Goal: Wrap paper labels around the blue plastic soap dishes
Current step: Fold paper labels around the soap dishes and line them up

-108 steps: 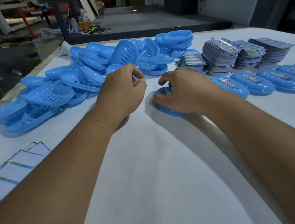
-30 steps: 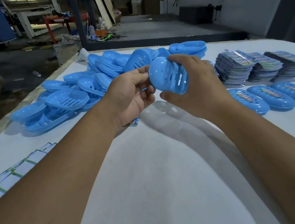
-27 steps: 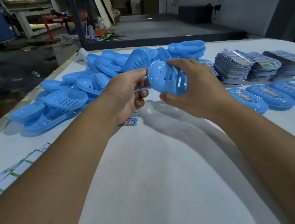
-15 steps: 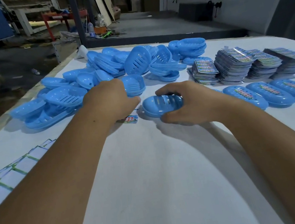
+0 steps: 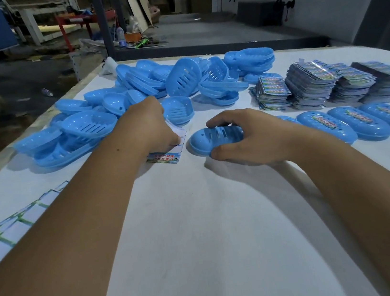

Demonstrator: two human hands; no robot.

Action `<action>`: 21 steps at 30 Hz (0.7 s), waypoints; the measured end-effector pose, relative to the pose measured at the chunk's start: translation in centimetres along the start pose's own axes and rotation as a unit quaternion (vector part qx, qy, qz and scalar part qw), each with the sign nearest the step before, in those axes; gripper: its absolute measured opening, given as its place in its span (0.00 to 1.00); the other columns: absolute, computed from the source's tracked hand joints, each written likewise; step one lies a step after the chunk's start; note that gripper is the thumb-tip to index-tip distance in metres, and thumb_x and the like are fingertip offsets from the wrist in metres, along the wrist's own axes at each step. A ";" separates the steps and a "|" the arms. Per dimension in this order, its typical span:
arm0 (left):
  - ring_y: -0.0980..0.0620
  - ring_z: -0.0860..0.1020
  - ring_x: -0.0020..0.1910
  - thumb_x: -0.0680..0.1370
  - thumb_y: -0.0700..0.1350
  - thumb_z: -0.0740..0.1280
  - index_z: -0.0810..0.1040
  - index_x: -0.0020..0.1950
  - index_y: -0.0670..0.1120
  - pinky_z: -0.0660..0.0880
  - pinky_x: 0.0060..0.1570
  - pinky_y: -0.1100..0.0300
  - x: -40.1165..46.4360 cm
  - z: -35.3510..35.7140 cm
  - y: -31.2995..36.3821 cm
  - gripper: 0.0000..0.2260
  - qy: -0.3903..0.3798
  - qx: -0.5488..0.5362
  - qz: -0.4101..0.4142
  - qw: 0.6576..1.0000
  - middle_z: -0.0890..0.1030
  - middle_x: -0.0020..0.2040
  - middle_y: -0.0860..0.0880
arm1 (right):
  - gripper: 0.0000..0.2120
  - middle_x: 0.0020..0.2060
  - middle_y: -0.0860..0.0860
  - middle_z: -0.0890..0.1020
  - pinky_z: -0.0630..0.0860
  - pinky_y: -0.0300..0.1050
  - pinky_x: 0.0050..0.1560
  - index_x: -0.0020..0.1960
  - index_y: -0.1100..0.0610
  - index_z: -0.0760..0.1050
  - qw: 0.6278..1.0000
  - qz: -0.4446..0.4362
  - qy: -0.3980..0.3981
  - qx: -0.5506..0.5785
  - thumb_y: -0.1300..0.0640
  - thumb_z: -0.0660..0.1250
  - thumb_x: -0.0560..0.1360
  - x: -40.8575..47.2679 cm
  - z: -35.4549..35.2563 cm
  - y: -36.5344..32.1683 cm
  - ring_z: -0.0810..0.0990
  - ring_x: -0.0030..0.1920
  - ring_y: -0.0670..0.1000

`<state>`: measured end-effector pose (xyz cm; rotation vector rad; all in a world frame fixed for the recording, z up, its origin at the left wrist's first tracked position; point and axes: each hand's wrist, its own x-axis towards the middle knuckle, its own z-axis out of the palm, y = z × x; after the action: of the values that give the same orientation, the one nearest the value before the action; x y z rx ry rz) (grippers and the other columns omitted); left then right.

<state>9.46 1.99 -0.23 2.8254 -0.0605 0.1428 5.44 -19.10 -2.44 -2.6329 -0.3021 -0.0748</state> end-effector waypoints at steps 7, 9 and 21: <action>0.56 0.78 0.30 0.73 0.52 0.75 0.81 0.40 0.48 0.74 0.31 0.61 1.1 -0.1 0.4 0.09 0.044 -0.233 0.042 0.971 0.81 0.34 0.53 | 0.28 0.61 0.40 0.79 0.73 0.48 0.64 0.67 0.42 0.76 0.997 -0.004 0.054 0.046 0.34 0.72 0.70 0.2 0.1 -0.1 0.75 0.61 0.44; 0.58 0.79 0.30 0.73 0.51 0.75 0.80 0.38 0.49 0.75 0.32 0.63 0.7 -0.2 0.9 0.09 0.061 -0.346 0.057 0.934 0.81 0.31 0.55 | 0.22 0.54 0.41 0.83 0.76 0.49 0.63 0.64 0.47 0.78 0.991 -0.007 0.097 0.095 0.40 0.74 0.73 0.5 0.1 -0.1 0.79 0.57 0.44; 0.53 0.86 0.44 0.76 0.44 0.74 0.84 0.47 0.48 0.82 0.51 0.54 0.3 0.3 1.7 0.01 0.031 -0.482 0.047 0.874 0.87 0.43 0.50 | 0.08 0.37 0.45 0.88 0.81 0.52 0.52 0.52 0.47 0.82 0.955 0.024 0.125 0.270 0.55 0.76 0.74 0.7 -0.4 -0.7 0.85 0.42 0.47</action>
<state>9.74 0.22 0.01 1.8132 -0.1941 0.1654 5.93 -18.58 -1.73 -2.0584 -0.1440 -0.2673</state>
